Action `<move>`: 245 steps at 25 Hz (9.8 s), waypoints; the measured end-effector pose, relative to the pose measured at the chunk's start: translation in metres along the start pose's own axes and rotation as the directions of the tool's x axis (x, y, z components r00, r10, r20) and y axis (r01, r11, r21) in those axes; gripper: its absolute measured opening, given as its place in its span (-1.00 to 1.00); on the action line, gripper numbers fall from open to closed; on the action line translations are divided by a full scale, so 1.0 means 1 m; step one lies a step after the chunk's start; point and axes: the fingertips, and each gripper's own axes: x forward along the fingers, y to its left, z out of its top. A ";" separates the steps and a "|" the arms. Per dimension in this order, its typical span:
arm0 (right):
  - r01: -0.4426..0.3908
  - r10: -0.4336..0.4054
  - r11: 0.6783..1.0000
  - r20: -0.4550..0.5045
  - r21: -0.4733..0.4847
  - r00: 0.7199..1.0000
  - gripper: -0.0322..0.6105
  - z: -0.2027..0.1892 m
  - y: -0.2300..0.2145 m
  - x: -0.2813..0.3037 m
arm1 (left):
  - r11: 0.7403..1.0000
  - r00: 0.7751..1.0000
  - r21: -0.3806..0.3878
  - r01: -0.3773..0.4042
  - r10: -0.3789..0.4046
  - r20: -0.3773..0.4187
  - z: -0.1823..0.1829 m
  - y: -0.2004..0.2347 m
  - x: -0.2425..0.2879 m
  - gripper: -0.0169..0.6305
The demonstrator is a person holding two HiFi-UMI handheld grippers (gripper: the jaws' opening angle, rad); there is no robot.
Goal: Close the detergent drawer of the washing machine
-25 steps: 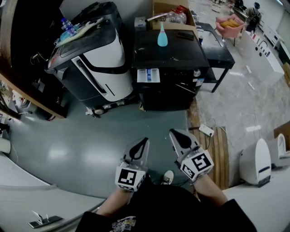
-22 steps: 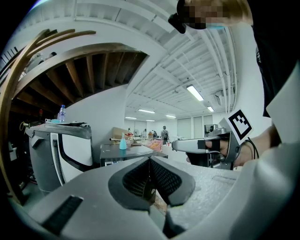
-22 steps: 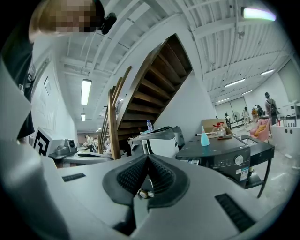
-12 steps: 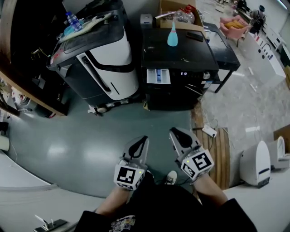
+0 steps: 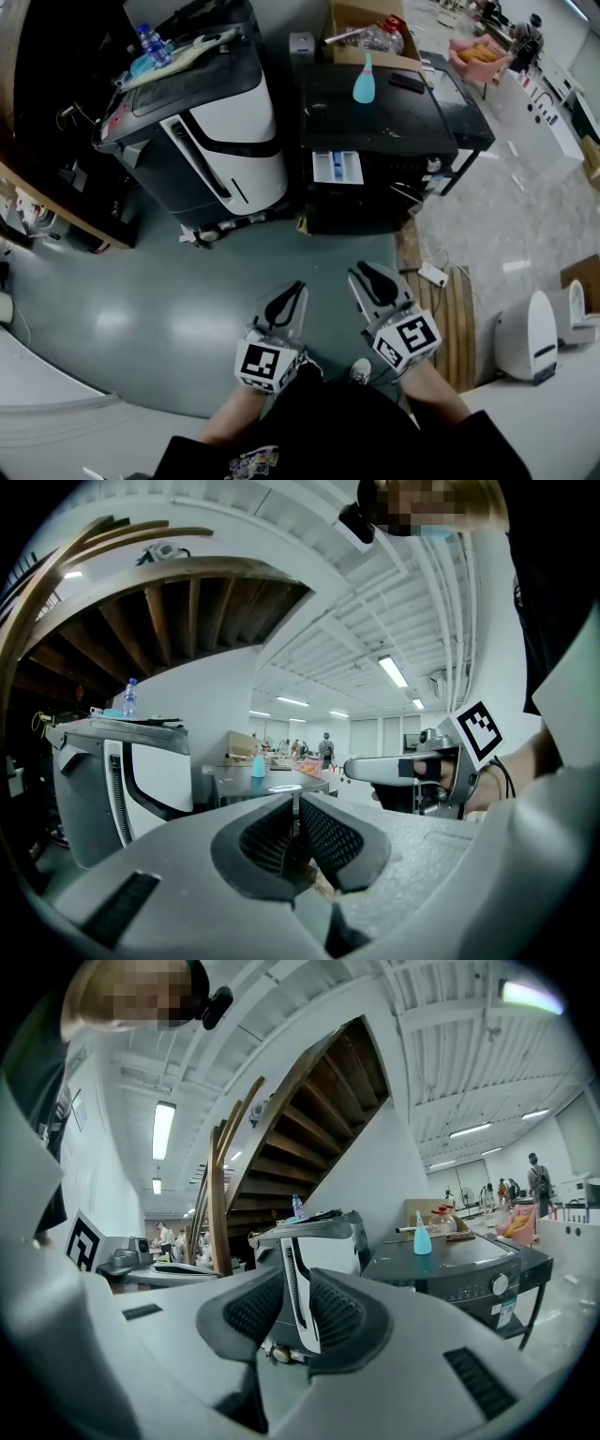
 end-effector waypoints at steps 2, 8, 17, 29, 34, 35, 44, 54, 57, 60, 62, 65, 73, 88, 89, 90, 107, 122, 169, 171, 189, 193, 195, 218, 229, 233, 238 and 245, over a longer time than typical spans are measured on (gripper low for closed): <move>0.011 -0.011 1.000 -0.004 0.004 1.000 -0.59 -0.002 0.002 0.009 | 1.000 1.000 -0.003 0.015 -0.015 -0.006 -0.002 0.009 0.000 -0.91; 0.042 -0.042 0.999 -0.008 0.021 0.999 -0.54 -0.009 0.010 0.039 | 0.998 0.998 -0.004 0.060 -0.060 -0.014 -0.006 0.038 -0.002 -0.76; 0.078 -0.078 0.997 -0.002 0.007 0.997 -0.38 -0.009 0.022 0.077 | 0.992 0.992 0.026 0.125 -0.125 -0.001 0.002 0.066 -0.004 -0.65; 0.128 -0.127 0.992 -0.027 0.013 0.992 -0.22 -0.021 0.002 0.099 | 0.987 0.987 0.038 0.158 -0.159 0.008 -0.001 0.074 0.010 -0.45; 0.140 -0.139 0.990 -0.053 0.003 0.989 -0.14 -0.031 -0.023 0.109 | 0.986 0.986 0.044 0.164 -0.164 0.012 0.002 0.076 0.029 -0.42; 0.141 -0.140 0.990 -0.060 0.004 0.988 -0.12 -0.032 -0.029 0.111 | 0.986 0.987 0.043 0.162 -0.162 0.014 0.003 0.076 0.034 -0.41; 0.149 -0.146 0.989 -0.099 0.024 0.984 -0.04 -0.047 -0.096 0.130 | 0.989 0.990 0.032 0.142 -0.142 0.001 0.004 0.078 0.090 -0.40; 0.191 -0.179 0.980 -0.167 0.059 0.970 -0.03 -0.073 -0.174 0.148 | 0.991 0.991 0.021 0.135 -0.134 -0.027 -0.003 0.079 0.158 -0.40; 0.202 -0.187 0.978 -0.188 0.061 0.964 -0.03 -0.080 -0.193 0.156 | 0.991 0.990 0.012 0.135 -0.134 -0.041 -0.007 0.080 0.175 -0.40; 0.209 -0.190 0.975 -0.214 0.071 0.958 -0.03 -0.095 -0.210 0.165 | 0.990 0.989 0.007 0.139 -0.139 -0.052 -0.011 0.081 0.191 -0.40; 0.216 -0.192 0.973 -0.235 0.082 0.953 -0.03 -0.106 -0.221 0.170 | 0.990 0.988 0.000 0.140 -0.140 -0.061 -0.013 0.082 0.201 -0.40; 0.229 -0.198 0.969 -0.261 0.094 0.945 -0.03 -0.123 -0.238 0.177 | 0.990 0.987 -0.006 0.139 -0.139 -0.075 -0.018 0.085 0.214 -0.40; 0.255 -0.192 0.955 -0.340 0.150 0.921 -0.03 -0.169 -0.276 0.191 | 0.989 0.982 -0.029 0.148 -0.151 -0.118 -0.036 0.087 0.245 -0.40; 0.250 -0.140 0.944 -0.428 0.213 0.893 -0.11 -0.222 -0.305 0.213 | 0.985 0.974 -0.085 0.151 -0.163 -0.159 -0.063 0.092 0.286 -0.40; 0.251 -0.140 0.944 -0.431 0.213 0.891 -0.14 -0.223 -0.306 0.214 | 0.985 0.973 -0.087 0.151 -0.163 -0.161 -0.064 0.093 0.288 -0.40; 0.252 -0.139 0.944 -0.434 0.214 0.890 -0.16 -0.225 -0.307 0.214 | 0.985 0.973 -0.090 0.150 -0.163 -0.162 -0.065 0.093 0.289 -0.40; 0.265 -0.126 0.934 -0.473 0.241 0.872 -0.26 -0.240 -0.311 0.220 | 0.982 0.972 -0.113 0.153 -0.170 -0.161 -0.072 0.097 0.298 -0.40; 0.284 -0.150 0.931 -0.469 0.229 0.871 -0.27 -0.238 -0.312 0.222 | 0.982 0.974 -0.118 0.146 -0.164 -0.159 -0.073 0.098 0.301 -0.40; 0.411 -0.271 0.867 -0.425 0.283 0.864 -0.29 -0.223 -0.383 0.306 | 0.983 0.973 -0.146 0.113 -0.140 -0.186 -0.085 0.116 0.318 -0.40; 0.426 -0.282 0.856 -0.427 0.292 0.859 -0.28 -0.224 -0.385 0.308 | 0.983 0.973 -0.144 0.112 -0.138 -0.187 -0.085 0.118 0.319 -0.40; 0.498 -0.335 0.810 -0.453 0.309 0.826 -0.30 -0.224 -0.388 0.309 | 0.986 0.979 -0.145 0.078 -0.103 -0.178 -0.078 0.129 0.304 -0.40; 0.514 -0.360 0.806 -0.447 0.292 0.819 -0.56 -0.218 -0.385 0.302 | 0.989 0.982 -0.132 0.073 -0.094 -0.165 -0.072 0.131 0.293 -0.40; 0.495 -0.348 0.818 -0.433 0.293 0.832 -0.80 -0.211 -0.377 0.299 | 0.990 0.985 -0.125 0.062 -0.081 -0.155 -0.067 0.132 0.286 -0.40; 0.085 -0.067 0.984 -0.112 0.158 0.991 -0.91 -0.041 -0.132 0.243 | 0.996 0.996 -0.079 -0.041 0.034 -0.077 -0.019 0.159 0.093 -0.94; 0.024 -0.018 0.996 -0.060 0.090 0.998 -0.91 -0.011 -0.025 0.178 | 0.998 0.999 -0.053 -0.031 0.032 0.013 0.001 0.160 0.000 -0.94; 0.037 -0.030 0.995 -0.076 0.090 0.997 -0.91 -0.013 -0.007 0.156 | 0.999 1.000 -0.047 -0.018 0.019 0.022 0.001 0.158 -0.013 -0.94; 0.052 -0.045 0.995 -0.080 0.083 0.996 -0.91 -0.017 -0.001 0.127 | 0.998 1.000 -0.058 0.020 -0.019 0.016 -0.004 0.140 -0.016 -0.94; 0.062 -0.058 0.997 -0.073 0.054 0.996 -0.91 -0.007 -0.011 0.082 | 0.996 0.998 -0.059 0.063 -0.062 0.022 -0.004 0.091 0.000 -0.94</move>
